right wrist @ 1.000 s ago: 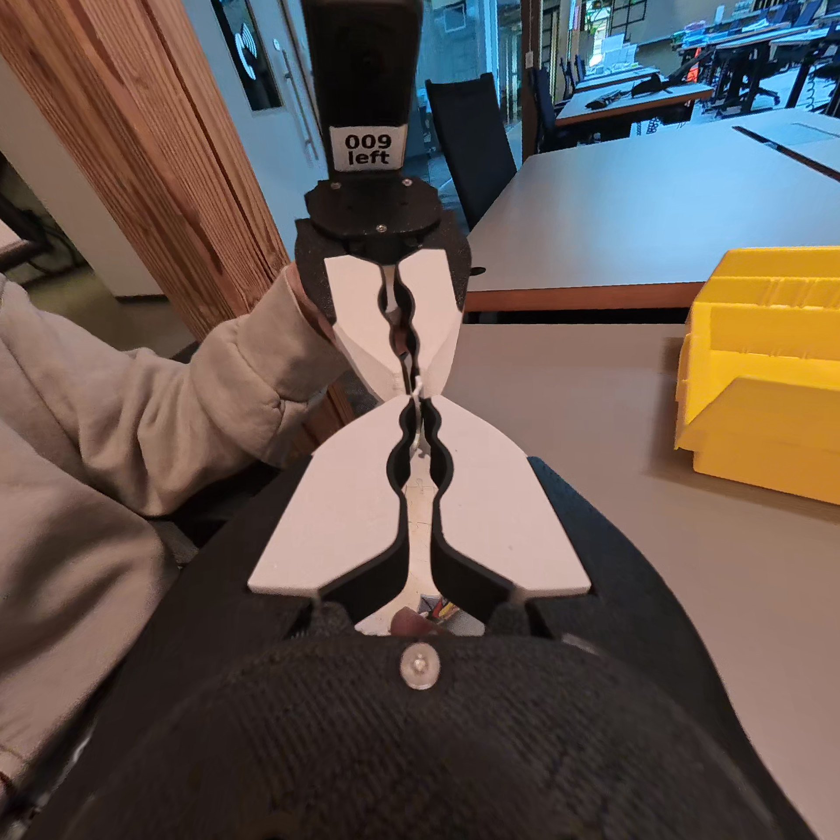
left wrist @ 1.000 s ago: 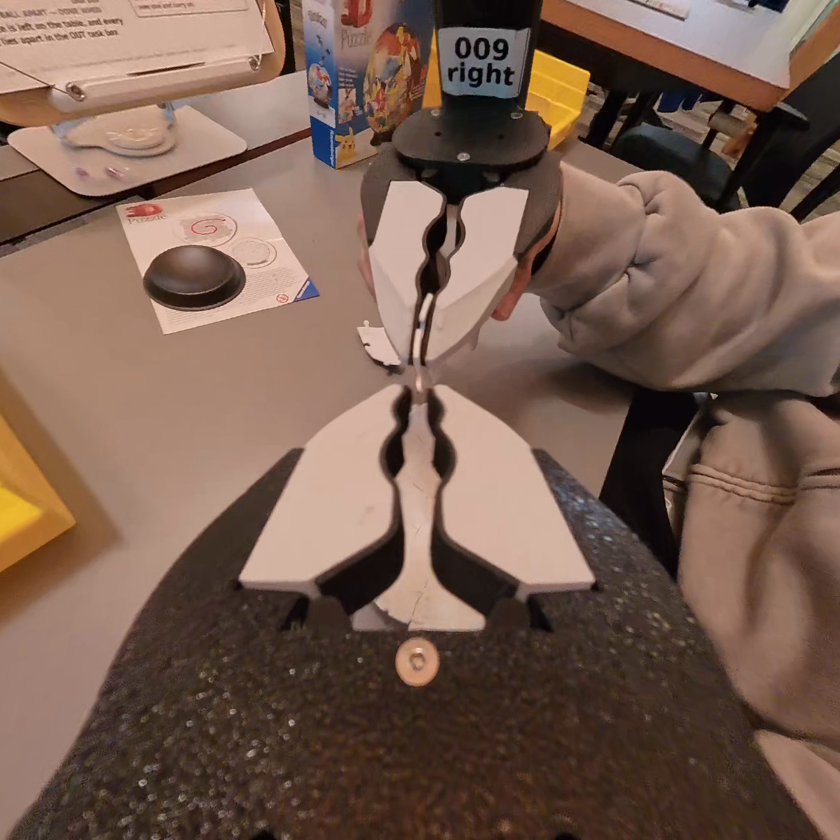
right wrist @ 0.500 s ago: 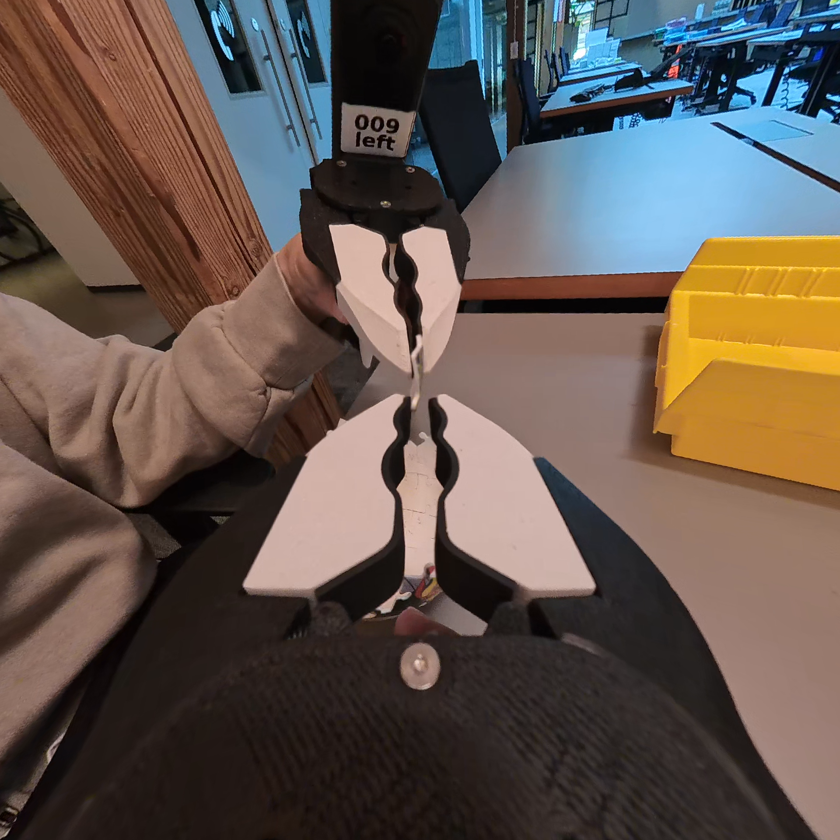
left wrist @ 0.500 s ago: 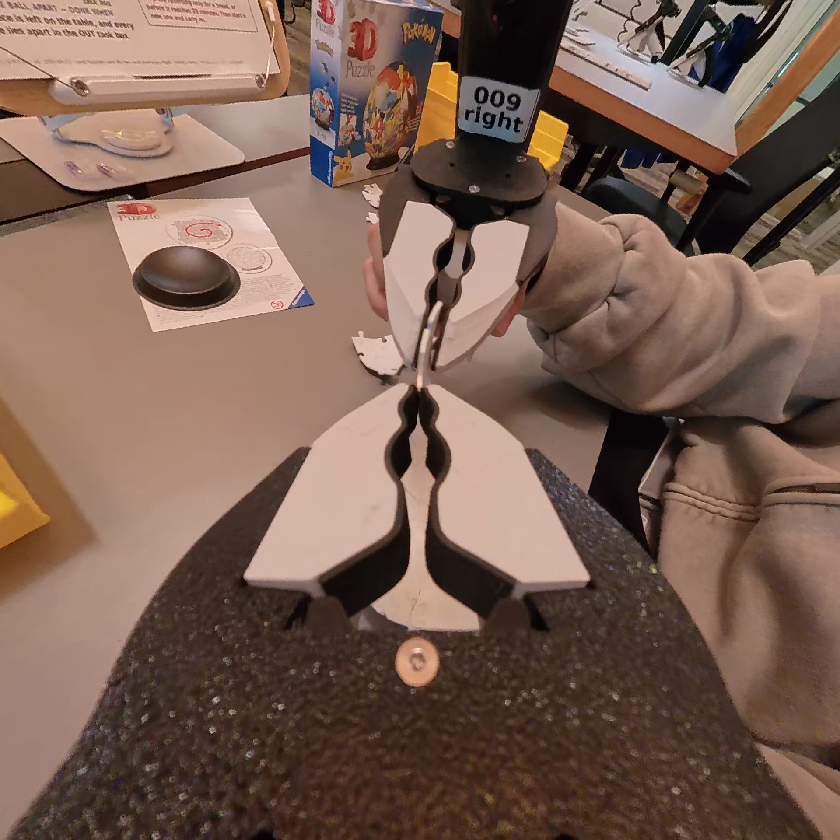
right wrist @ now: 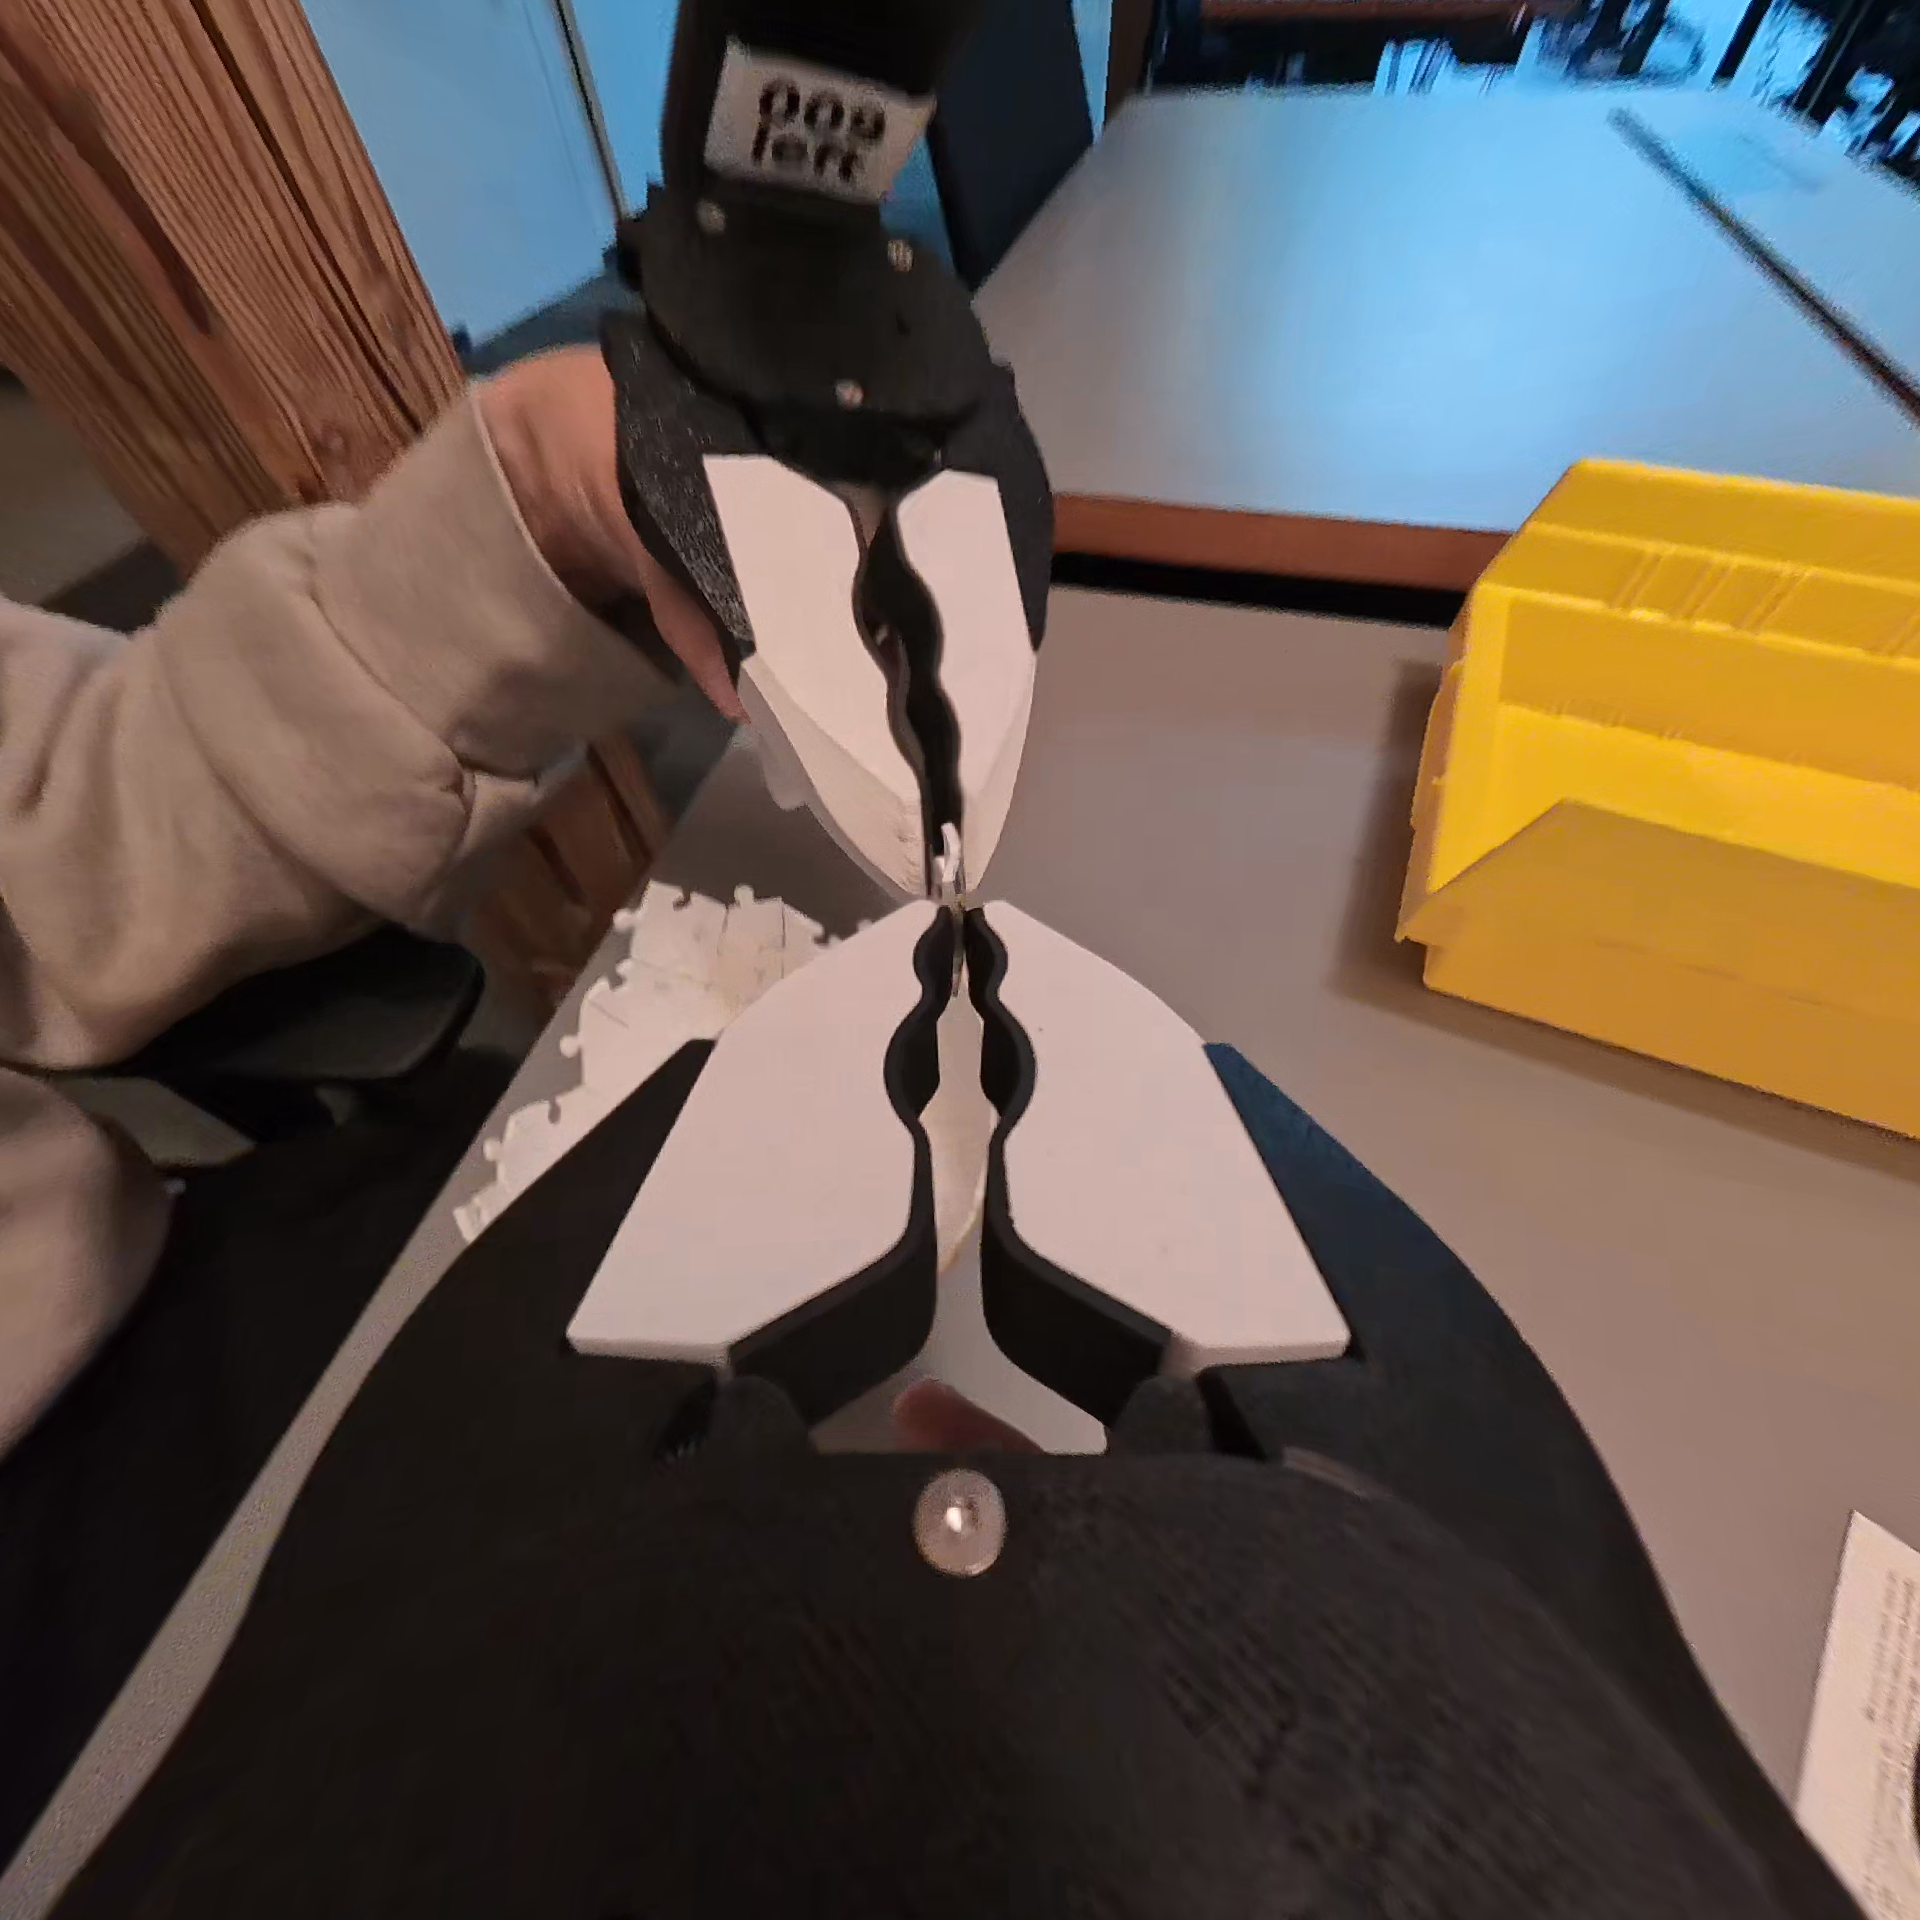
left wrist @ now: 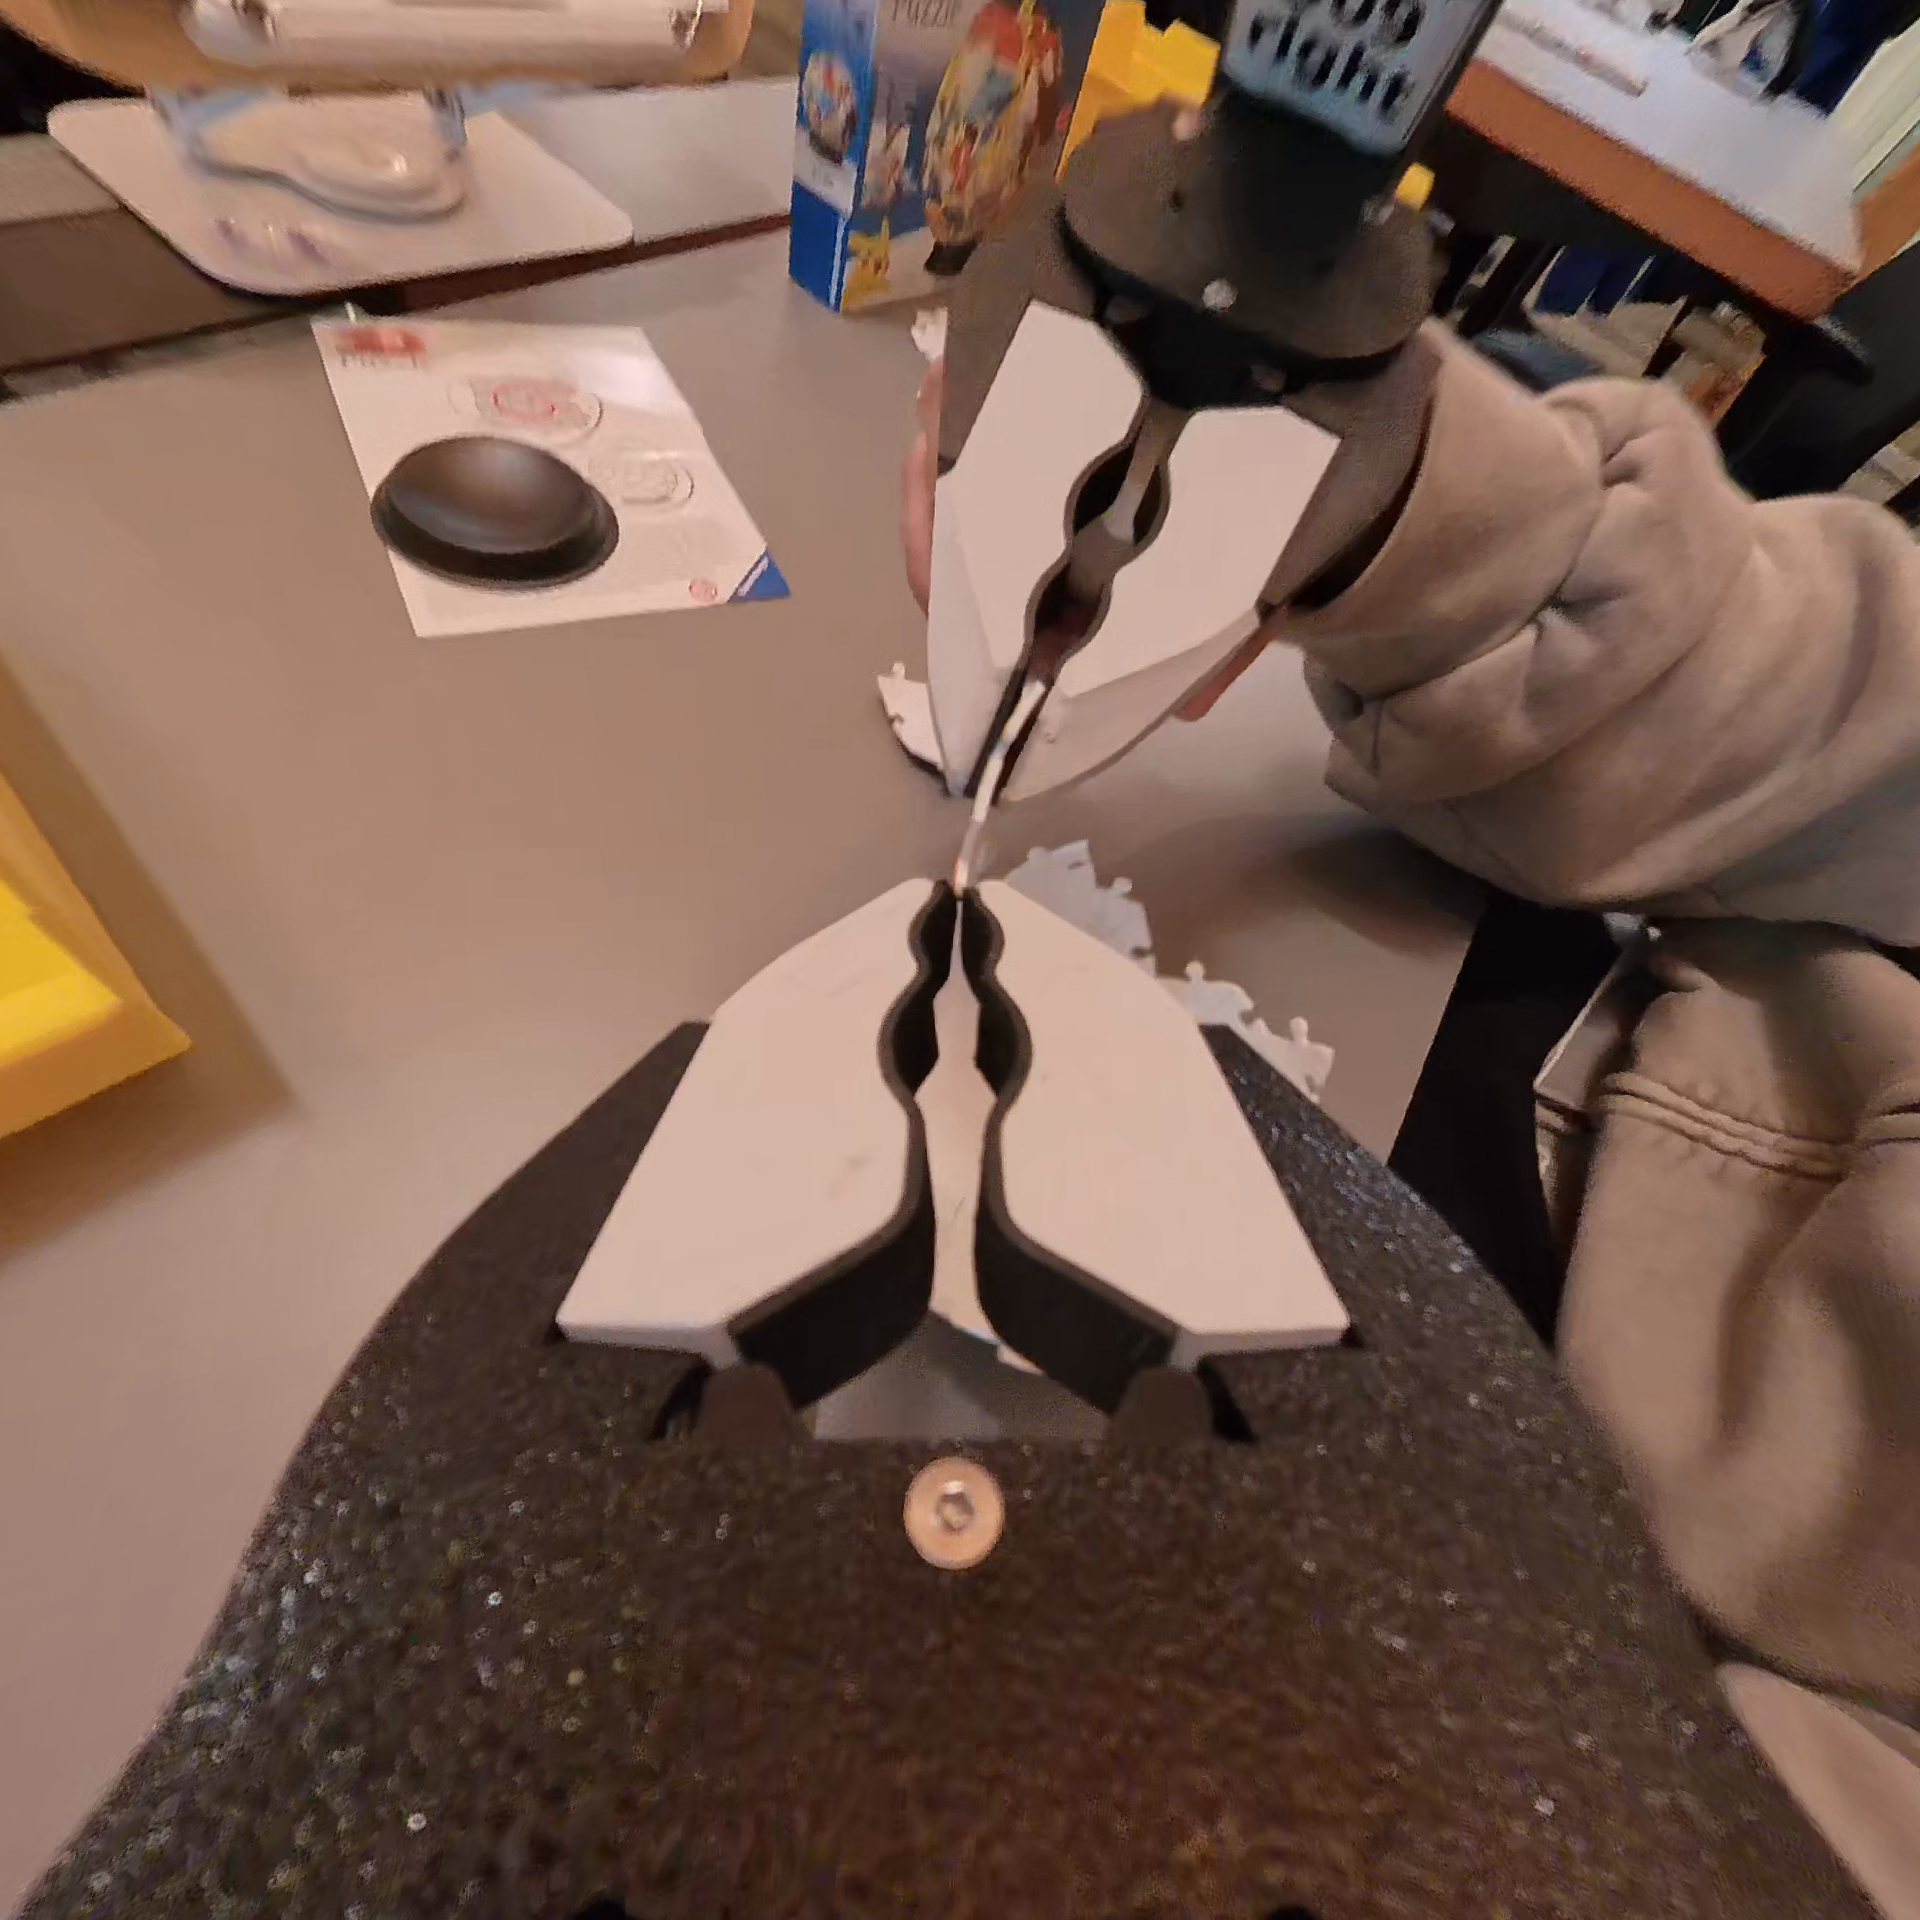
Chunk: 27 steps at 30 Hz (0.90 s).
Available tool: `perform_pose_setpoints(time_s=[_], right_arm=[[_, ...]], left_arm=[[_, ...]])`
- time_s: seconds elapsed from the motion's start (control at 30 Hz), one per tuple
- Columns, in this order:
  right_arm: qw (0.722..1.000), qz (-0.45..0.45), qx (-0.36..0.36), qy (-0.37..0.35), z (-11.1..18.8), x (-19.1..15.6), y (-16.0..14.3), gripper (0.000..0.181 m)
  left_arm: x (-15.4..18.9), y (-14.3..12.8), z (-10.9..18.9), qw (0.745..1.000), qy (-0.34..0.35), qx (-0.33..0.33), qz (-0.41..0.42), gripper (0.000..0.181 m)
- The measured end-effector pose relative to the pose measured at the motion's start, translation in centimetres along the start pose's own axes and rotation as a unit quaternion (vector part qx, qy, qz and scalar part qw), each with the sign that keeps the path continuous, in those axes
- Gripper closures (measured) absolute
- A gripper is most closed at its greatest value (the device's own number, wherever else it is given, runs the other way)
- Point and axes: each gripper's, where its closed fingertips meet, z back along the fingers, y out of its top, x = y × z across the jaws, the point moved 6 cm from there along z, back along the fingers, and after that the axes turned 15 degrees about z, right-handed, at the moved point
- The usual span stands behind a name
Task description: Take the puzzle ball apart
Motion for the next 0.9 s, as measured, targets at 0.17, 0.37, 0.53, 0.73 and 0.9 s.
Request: perform_pose_setpoints(time_s=[0.17, 0.37, 0.53, 0.73, 0.9], right_arm=[[0.994, 0.049, -0.079, 0.057, -0.9, 0.3, -0.6, 0.179], [0.977, 0.111, -0.136, 0.124, -2.4, 0.5, -0.8, 0.179], [0.967, 0.127, -0.17, 0.142, -3.1, 1.0, -1.3, 0.179], [0.964, 0.137, -0.155, 0.167, -3.8, 1.0, -1.5, 0.179], [0.96, 0.15, -0.153, 0.183, -4.1, 0.9, -1.6, 0.179]], left_arm=[[-2.0, -2.7, 0.7, 0.99, 0.101, -0.097, -0.015, 0.156], [-2.2, -3.8, -0.3, 0.982, 0.11, -0.151, -0.023, 0.154], [-3.0, -4.5, -1.2, 0.974, 0.129, -0.184, -0.033, 0.154], [-3.4, -4.3, -1.5, 0.977, 0.123, -0.173, -0.036, 0.156], [-3.4, -4.3, -1.7, 0.979, 0.108, -0.166, -0.038, 0.16]])
